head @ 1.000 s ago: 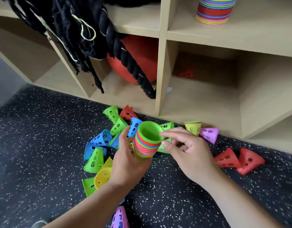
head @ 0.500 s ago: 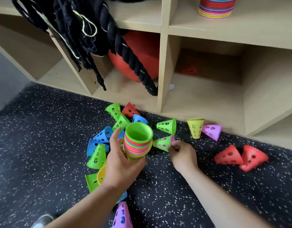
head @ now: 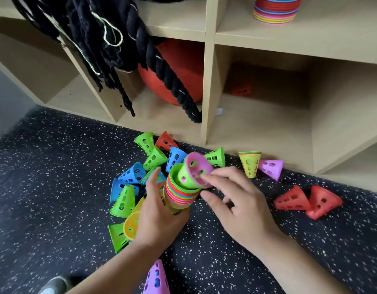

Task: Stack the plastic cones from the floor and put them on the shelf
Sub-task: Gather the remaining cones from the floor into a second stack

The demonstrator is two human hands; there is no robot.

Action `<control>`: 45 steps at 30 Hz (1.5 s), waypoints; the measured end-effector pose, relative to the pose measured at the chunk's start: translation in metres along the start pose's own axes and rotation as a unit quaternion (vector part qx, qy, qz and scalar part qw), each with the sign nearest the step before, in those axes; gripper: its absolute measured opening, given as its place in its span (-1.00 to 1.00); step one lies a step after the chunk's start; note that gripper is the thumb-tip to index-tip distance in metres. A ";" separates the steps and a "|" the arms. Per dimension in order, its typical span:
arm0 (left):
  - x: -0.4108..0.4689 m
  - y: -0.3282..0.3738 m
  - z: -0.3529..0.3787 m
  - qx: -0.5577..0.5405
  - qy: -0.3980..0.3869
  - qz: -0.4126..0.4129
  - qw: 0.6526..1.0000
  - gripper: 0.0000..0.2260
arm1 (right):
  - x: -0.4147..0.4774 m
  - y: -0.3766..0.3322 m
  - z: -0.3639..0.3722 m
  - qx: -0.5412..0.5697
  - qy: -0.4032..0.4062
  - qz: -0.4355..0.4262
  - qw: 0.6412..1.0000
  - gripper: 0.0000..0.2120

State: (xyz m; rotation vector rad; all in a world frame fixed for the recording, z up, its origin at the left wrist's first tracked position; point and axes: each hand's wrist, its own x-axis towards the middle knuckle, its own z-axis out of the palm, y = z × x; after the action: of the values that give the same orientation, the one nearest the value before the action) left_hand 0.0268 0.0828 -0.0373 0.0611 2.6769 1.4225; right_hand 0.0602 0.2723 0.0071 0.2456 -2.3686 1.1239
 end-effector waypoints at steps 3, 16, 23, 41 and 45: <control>-0.001 0.003 0.001 -0.012 0.001 0.000 1.000 -0.07 | 0.003 0.014 0.005 0.072 0.068 0.158 0.982 -0.80; 0.005 -0.003 -0.007 0.003 0.013 -0.018 1.000 -0.08 | 0.041 0.114 0.061 -0.044 0.029 0.406 0.912 -0.87; 0.014 0.001 0.000 0.011 0.011 -0.018 1.000 -0.08 | 0.031 0.008 -0.002 0.035 0.094 0.086 0.991 -0.84; 0.044 0.031 0.029 -0.014 -0.025 0.019 0.999 -0.06 | 0.040 0.168 -0.031 -0.252 -0.156 0.304 0.905 -0.78; 0.053 0.027 0.037 0.018 -0.025 0.010 0.999 -0.05 | 0.028 0.132 -0.033 -0.158 0.009 0.260 0.953 -0.88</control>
State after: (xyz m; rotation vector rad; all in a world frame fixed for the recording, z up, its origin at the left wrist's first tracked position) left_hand -0.0216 0.1327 -0.0394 0.1243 2.6695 1.3588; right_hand 0.0005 0.3837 -0.0500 -0.5269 -2.6246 0.9243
